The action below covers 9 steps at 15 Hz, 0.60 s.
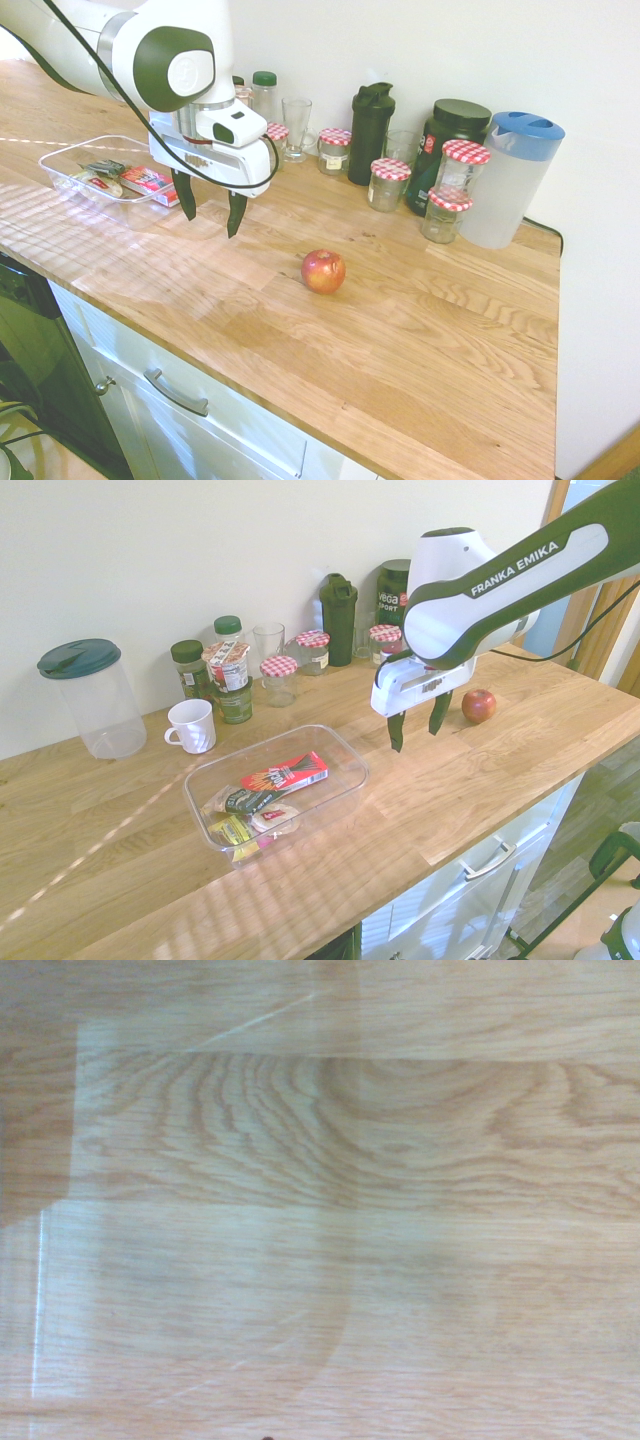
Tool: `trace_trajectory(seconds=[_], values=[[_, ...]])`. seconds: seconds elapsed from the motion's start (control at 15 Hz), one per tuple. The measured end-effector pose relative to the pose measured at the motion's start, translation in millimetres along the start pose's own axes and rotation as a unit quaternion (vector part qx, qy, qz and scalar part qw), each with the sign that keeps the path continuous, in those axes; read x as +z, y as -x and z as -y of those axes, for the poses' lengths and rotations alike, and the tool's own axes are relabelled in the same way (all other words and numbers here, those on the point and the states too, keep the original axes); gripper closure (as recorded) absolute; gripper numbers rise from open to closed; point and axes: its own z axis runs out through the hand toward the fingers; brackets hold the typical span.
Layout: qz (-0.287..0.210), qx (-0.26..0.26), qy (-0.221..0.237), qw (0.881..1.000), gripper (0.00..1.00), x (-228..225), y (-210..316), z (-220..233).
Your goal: Put the apple into the container
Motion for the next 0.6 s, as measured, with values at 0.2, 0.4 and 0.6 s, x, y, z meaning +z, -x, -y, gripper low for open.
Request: trace_trajectory(seconds=[0.2,0.4,0.6], values=[[-0.004,-0.013,-0.001,1.000,0.00,-5.6,-6.3,-1.5],[-0.007,-0.093,0.007,0.996,0.00,-48.8,-39.2,-21.7],[-0.003,-0.183,0.015,0.983,0.00,-81.4,-88.5,-68.6]])
